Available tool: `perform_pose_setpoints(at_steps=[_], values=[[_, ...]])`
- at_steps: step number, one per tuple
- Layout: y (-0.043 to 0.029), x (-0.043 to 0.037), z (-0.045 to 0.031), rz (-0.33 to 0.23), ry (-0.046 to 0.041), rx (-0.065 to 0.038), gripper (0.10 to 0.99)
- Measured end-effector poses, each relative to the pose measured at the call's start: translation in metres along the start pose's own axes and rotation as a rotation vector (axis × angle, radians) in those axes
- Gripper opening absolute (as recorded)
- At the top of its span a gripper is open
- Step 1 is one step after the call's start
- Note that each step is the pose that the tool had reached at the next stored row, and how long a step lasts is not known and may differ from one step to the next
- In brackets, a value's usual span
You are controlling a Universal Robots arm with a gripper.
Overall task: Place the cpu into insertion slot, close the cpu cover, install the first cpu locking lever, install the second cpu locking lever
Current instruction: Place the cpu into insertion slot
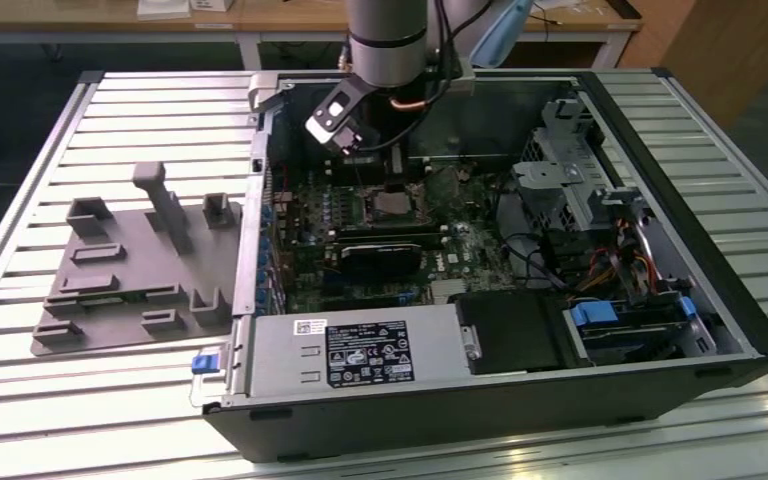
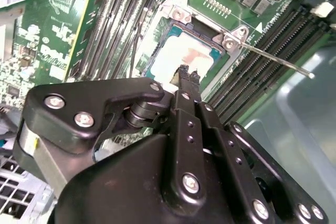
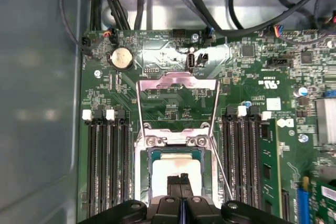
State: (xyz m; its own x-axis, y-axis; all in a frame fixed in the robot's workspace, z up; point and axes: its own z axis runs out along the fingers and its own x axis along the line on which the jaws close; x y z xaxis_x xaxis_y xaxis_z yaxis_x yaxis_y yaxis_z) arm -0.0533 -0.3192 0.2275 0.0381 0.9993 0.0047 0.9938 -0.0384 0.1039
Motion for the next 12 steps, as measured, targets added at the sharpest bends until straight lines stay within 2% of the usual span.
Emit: perform_pose_setpoints(at_steps=[8, 12], values=[[0.002, 0.0001, -0.0187, 0.0, 0.0001, 0.0, 0.102], [0.0027, 0.0001, -0.0254, 0.0, 0.0, 0.0, 0.102]])
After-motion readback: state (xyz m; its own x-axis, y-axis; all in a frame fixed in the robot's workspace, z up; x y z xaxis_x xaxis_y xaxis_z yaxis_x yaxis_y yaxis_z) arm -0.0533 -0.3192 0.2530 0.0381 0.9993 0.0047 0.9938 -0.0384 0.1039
